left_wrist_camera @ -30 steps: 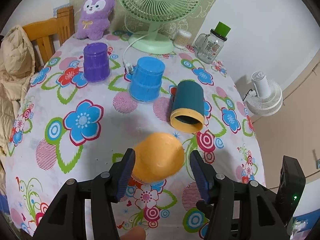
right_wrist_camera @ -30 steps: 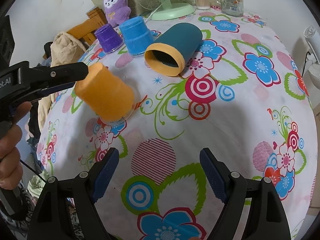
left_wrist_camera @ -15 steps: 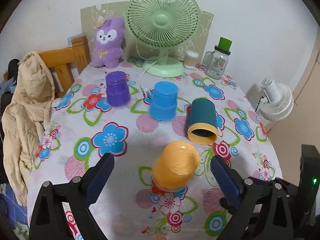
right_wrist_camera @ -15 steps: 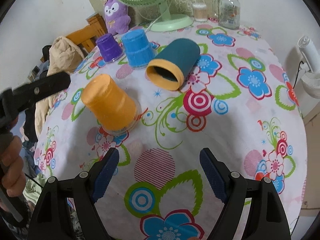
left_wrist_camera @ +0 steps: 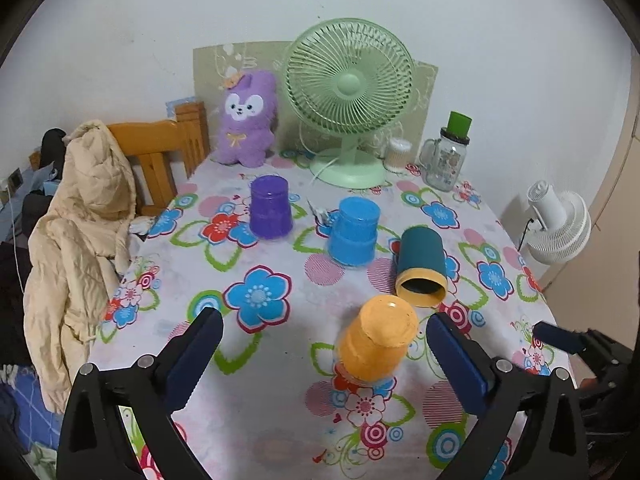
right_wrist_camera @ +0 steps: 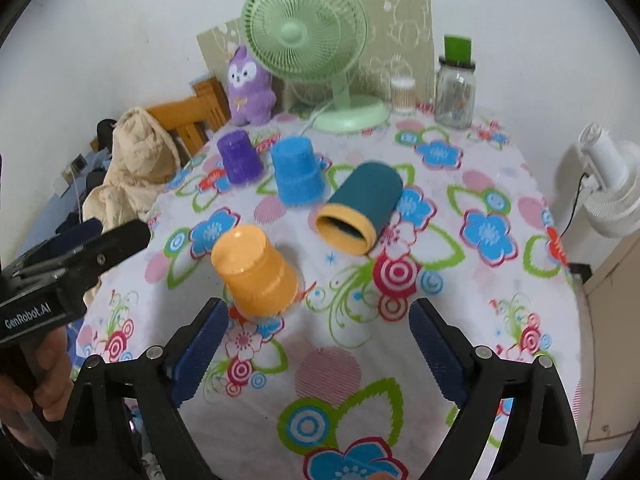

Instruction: Flip cup upside down

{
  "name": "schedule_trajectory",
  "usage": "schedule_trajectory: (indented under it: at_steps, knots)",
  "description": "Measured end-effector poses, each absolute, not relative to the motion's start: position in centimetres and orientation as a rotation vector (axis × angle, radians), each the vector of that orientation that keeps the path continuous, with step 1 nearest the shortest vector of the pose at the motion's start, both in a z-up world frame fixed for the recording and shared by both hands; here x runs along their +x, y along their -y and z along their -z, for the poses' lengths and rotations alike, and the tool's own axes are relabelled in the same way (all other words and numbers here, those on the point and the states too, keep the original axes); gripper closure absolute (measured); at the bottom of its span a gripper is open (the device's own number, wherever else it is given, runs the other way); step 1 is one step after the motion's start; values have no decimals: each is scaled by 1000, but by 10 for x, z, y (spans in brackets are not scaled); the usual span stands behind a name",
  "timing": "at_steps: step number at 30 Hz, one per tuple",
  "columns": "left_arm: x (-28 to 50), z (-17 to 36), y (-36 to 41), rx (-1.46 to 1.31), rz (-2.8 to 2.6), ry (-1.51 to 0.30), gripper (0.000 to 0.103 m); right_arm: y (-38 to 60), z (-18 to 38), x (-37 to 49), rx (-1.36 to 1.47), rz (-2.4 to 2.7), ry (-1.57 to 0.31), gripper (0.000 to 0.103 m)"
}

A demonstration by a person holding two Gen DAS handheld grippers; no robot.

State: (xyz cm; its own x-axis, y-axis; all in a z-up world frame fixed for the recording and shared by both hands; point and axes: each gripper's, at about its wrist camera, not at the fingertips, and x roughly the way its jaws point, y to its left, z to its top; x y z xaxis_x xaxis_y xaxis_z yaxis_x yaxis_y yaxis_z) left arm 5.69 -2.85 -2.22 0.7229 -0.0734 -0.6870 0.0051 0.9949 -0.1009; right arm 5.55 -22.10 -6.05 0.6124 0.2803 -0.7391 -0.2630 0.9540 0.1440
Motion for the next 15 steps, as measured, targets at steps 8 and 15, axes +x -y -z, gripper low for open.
schedule_trajectory:
  at_steps: [8,15]
  knots:
    - [35,11,23,-83,52,-707,0,204,41,37,-43,-283,-793,10]
    - [19,8,16,-85,63,-681,0,188,35,24,-89,-274,-769,8]
